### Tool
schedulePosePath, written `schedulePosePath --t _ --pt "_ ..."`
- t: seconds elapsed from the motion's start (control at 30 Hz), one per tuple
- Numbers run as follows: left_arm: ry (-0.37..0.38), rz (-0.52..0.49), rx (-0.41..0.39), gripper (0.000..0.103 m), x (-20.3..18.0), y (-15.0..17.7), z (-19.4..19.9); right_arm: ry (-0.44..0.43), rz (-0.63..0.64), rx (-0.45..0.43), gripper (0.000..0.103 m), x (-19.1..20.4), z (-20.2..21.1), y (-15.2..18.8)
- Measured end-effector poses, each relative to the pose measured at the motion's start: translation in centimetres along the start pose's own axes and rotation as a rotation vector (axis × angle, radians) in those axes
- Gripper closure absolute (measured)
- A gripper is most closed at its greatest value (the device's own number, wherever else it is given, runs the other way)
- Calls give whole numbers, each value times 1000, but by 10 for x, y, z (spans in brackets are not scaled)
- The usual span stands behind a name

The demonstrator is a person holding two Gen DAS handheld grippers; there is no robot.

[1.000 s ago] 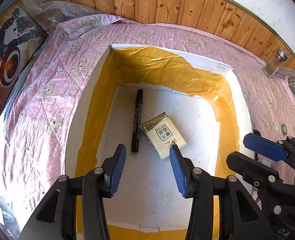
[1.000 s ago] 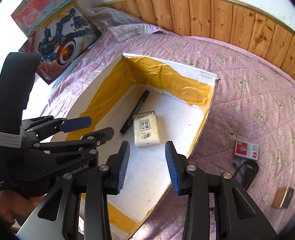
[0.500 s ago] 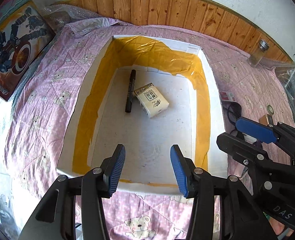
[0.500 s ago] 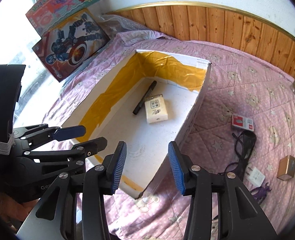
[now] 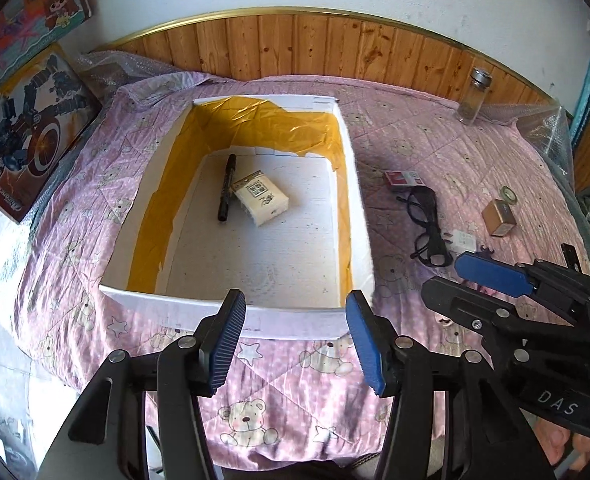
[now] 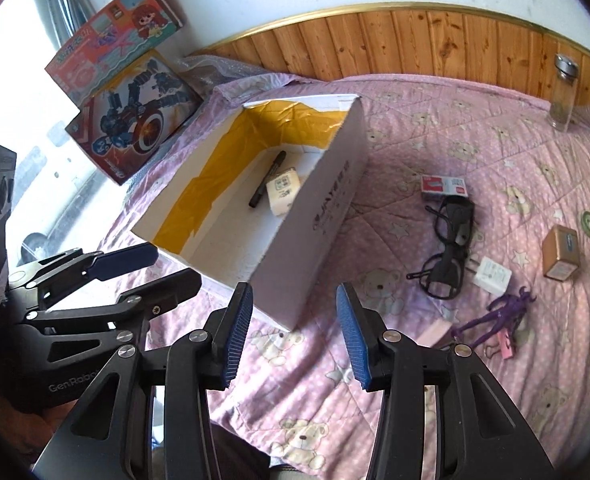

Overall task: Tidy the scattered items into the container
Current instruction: 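Move both tools back toward the pink stapler and purple figure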

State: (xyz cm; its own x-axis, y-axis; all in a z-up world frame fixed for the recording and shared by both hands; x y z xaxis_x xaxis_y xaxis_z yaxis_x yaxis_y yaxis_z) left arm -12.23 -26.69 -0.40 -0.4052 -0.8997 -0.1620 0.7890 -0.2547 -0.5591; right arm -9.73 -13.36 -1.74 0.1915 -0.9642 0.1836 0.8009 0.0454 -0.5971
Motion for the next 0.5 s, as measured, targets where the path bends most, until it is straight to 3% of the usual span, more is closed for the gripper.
schedulePosePath --t 0.33,0.5 --pt "172 -184 31 46 -95 18 -24 47 -271 43 56 -105 4 53" --pt "235 -209 82 46 -123 30 -58 -40 -503 94 54 -161 -16 80"
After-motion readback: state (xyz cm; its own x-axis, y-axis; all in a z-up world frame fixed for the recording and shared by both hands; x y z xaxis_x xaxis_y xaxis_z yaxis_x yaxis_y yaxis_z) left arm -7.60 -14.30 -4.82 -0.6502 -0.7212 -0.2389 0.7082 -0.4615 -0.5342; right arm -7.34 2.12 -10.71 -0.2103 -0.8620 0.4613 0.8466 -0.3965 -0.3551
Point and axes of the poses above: each gripper's, at about its wrist camera, not at the fingertips, and z roughly against the way its jaws point, x to its left, y to its underside, the point moved 5 cm from there along -z, roughly the way its jaws point, and after that the axes turned 10 degrees about y, right-handed, at the moved point
